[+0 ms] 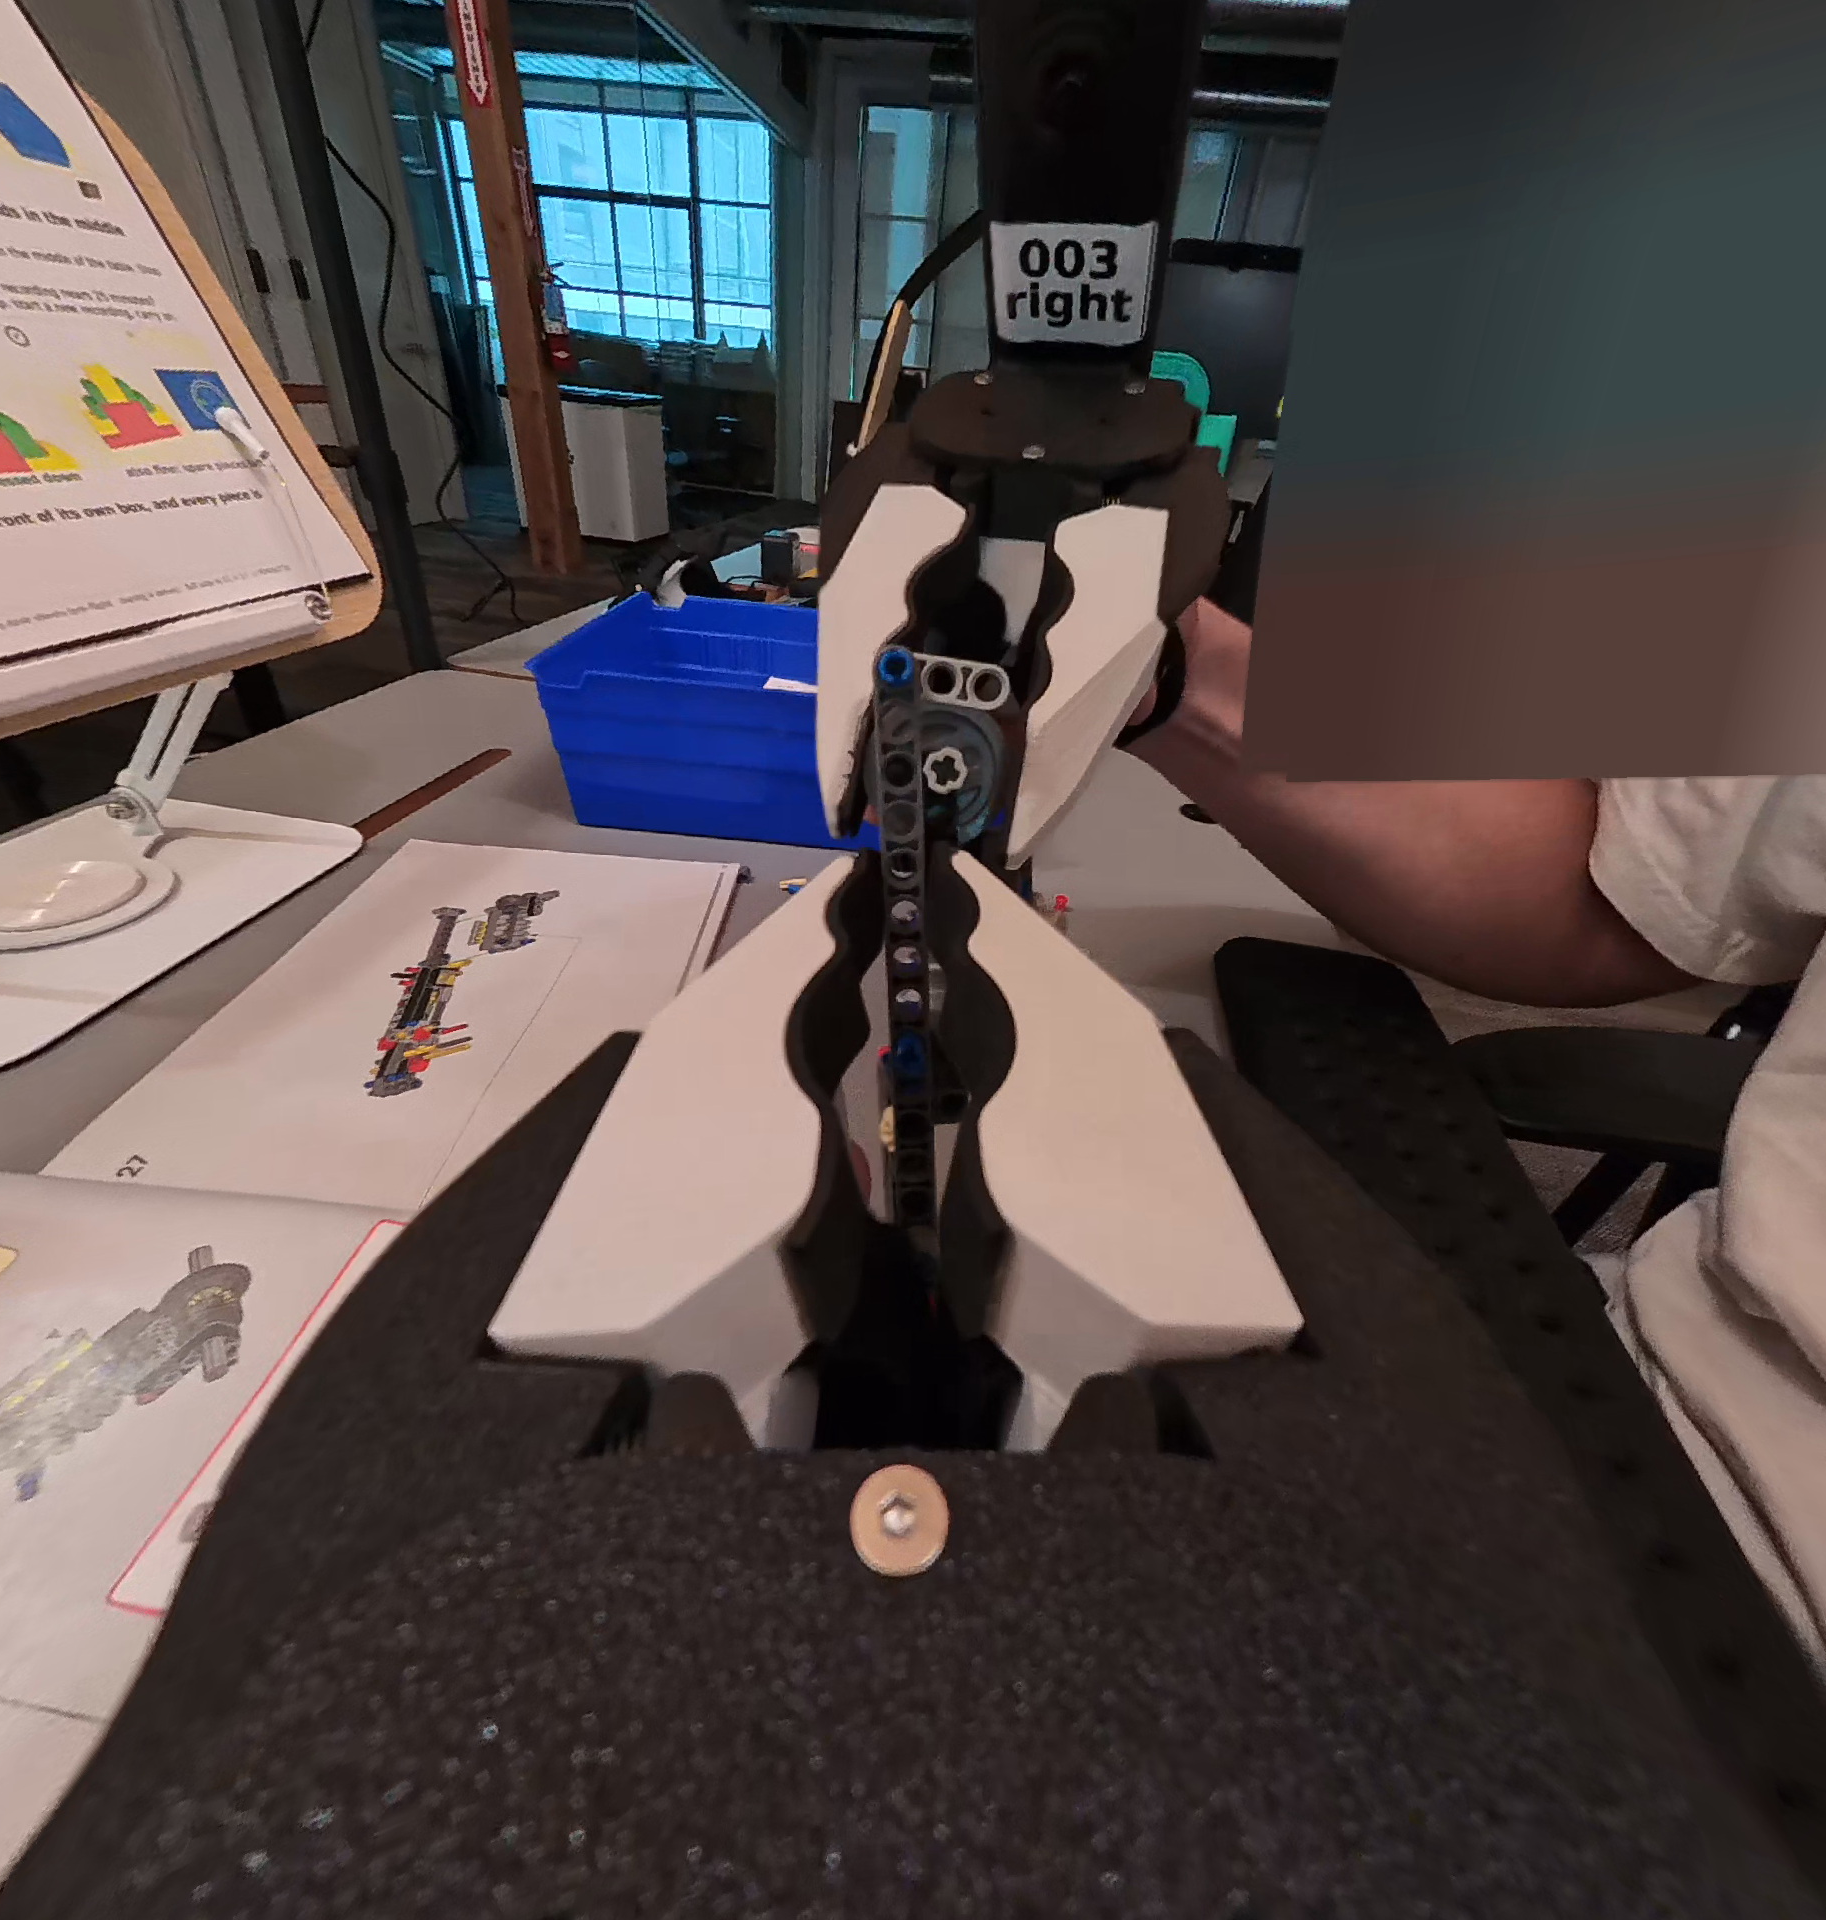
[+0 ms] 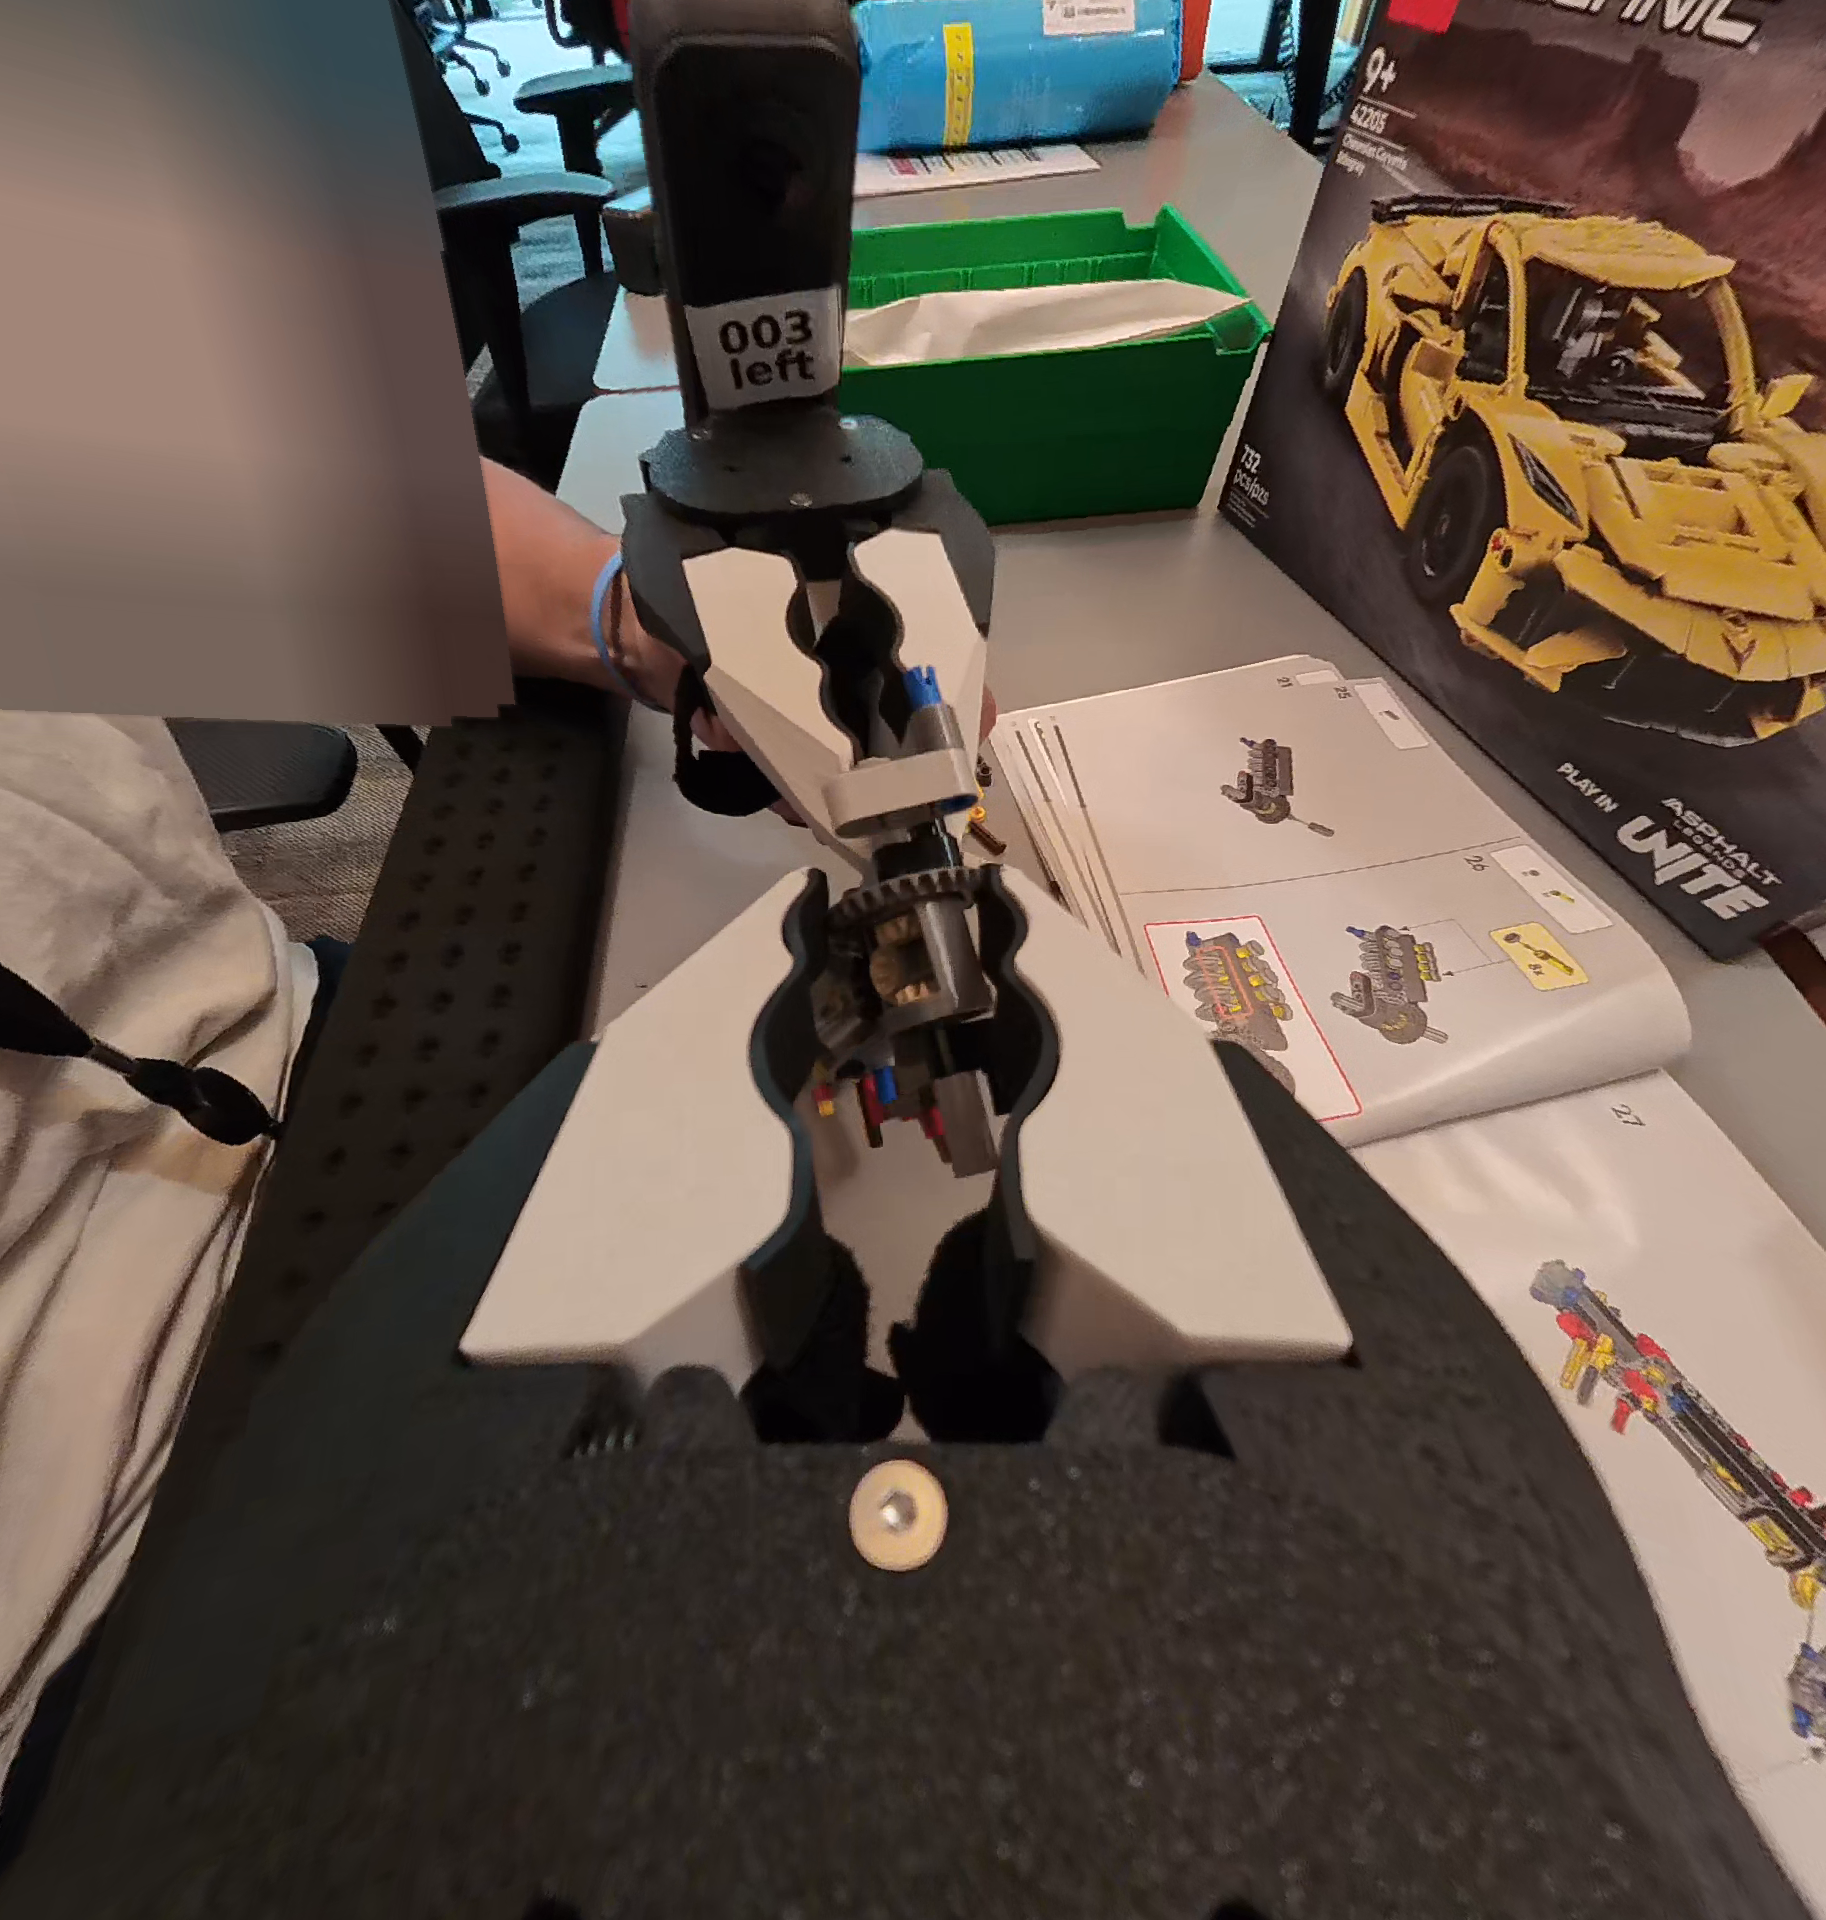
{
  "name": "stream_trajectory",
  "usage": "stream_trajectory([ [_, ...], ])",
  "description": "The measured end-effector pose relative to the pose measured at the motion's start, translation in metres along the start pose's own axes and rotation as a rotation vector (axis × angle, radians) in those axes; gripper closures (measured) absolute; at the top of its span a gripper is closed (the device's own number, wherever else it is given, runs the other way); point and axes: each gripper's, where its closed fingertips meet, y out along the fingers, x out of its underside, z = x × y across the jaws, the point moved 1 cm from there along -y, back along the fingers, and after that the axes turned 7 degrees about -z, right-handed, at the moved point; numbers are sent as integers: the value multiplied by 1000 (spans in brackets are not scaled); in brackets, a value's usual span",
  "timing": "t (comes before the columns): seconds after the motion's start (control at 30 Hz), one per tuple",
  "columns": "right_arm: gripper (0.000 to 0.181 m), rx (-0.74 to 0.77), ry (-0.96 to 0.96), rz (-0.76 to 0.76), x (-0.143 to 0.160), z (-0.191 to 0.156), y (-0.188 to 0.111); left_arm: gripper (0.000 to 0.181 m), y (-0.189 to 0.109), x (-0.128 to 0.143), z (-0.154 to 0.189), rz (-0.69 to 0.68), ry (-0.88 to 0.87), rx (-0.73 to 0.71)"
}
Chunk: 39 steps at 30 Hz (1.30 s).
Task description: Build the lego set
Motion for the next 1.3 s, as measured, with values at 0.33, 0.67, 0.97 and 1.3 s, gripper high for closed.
stream_trajectory([
  [0.33, 144, -47, 41, 145, -13, 5, 3, 174, -10, 0, -12, 86, -152, 132],
  [0.67, 135, -34, 152, 373, 15, 34, -2, 174, -24, 4, -27, 140, -186, 214],
  [0.97, 131, -168, 116, 62, 71, 11, 73, 175, -28, 6, -25, 146, -168, 245],
  [1.3, 165, -213, 100, 28, 78, 0, 72, 175, -33, 8, -30, 146, -158, 212],
])
